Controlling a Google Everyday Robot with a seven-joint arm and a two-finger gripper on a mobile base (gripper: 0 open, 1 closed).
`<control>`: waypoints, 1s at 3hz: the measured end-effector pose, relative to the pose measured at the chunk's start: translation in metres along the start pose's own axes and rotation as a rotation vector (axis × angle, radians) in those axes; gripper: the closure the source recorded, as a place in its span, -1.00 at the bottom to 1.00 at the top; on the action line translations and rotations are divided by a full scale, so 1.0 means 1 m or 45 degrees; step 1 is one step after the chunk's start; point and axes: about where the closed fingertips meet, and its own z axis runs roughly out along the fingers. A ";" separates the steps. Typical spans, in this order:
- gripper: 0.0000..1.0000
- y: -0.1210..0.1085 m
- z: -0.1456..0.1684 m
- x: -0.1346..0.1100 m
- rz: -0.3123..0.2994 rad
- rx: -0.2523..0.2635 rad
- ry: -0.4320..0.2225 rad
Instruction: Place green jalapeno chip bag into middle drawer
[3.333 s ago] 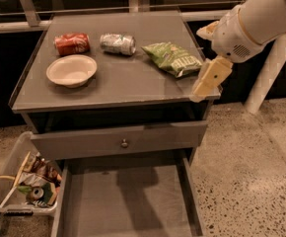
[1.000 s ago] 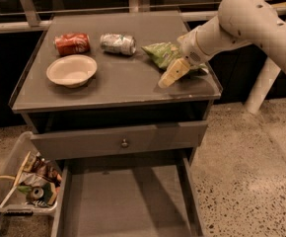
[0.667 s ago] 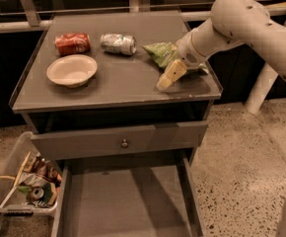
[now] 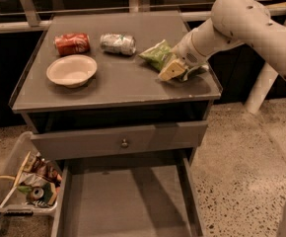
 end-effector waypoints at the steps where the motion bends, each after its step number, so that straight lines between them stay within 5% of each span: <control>1: 0.26 0.000 0.000 0.000 0.000 0.000 0.000; 2: 0.74 0.000 0.000 0.000 0.000 0.000 0.000; 3: 1.00 0.003 0.001 -0.002 -0.012 -0.009 -0.002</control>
Offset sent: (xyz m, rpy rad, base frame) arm 0.0000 0.0000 0.0000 0.0000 0.0000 0.0000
